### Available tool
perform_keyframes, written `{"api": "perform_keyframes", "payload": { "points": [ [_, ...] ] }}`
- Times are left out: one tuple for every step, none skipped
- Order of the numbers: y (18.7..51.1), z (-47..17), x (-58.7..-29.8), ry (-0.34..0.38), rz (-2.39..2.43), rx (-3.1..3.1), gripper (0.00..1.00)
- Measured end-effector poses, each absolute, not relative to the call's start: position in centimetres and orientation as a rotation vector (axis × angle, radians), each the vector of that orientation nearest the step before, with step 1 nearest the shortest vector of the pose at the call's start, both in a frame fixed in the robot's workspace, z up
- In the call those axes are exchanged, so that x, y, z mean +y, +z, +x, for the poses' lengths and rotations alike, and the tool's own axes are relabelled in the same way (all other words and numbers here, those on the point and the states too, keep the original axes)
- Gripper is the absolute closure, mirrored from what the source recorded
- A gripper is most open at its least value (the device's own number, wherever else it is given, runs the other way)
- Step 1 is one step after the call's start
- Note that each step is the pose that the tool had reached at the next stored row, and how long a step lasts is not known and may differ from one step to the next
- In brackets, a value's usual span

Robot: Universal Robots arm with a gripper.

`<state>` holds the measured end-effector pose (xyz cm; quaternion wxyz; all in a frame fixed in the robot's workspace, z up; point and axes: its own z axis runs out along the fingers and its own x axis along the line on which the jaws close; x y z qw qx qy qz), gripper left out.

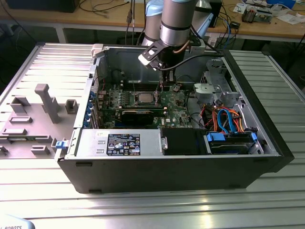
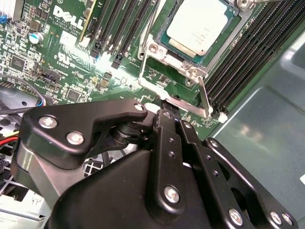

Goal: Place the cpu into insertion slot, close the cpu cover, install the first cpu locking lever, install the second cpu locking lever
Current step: 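Close the cpu cover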

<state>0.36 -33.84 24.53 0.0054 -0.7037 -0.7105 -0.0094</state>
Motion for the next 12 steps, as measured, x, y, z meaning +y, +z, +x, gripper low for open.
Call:
{"api": "perform_keyframes", "payload": {
  "points": [
    [24.53, 0.34, -33.83, -0.030, -2.203, -2.224, 0.89],
    [24.53, 0.32, -33.83, -0.029, -2.203, -2.224, 0.89],
    [24.53, 0.31, -33.83, -0.030, -2.203, -2.224, 0.89],
    [24.53, 0.31, -33.83, -0.030, -2.203, -2.224, 0.89],
    [24.53, 0.29, -33.83, -0.030, -2.203, -2.224, 0.89],
    [24.53, 0.28, -33.83, -0.029, -2.203, -2.224, 0.89],
    [24.53, 0.26, -33.83, -0.030, -2.203, -2.224, 0.89],
    [24.53, 0.26, -33.83, -0.030, -2.203, -2.224, 0.89],
    [24.53, 0.23, -33.83, -0.030, -2.203, -2.224, 0.89],
    [24.53, 0.21, -33.83, -0.030, -2.203, -2.224, 0.89],
    [24.53, 0.20, -33.83, -0.030, -2.203, -2.224, 0.89],
    [24.53, 0.13, -33.84, -0.030, -2.203, -2.224, 0.89]
  ]
}}
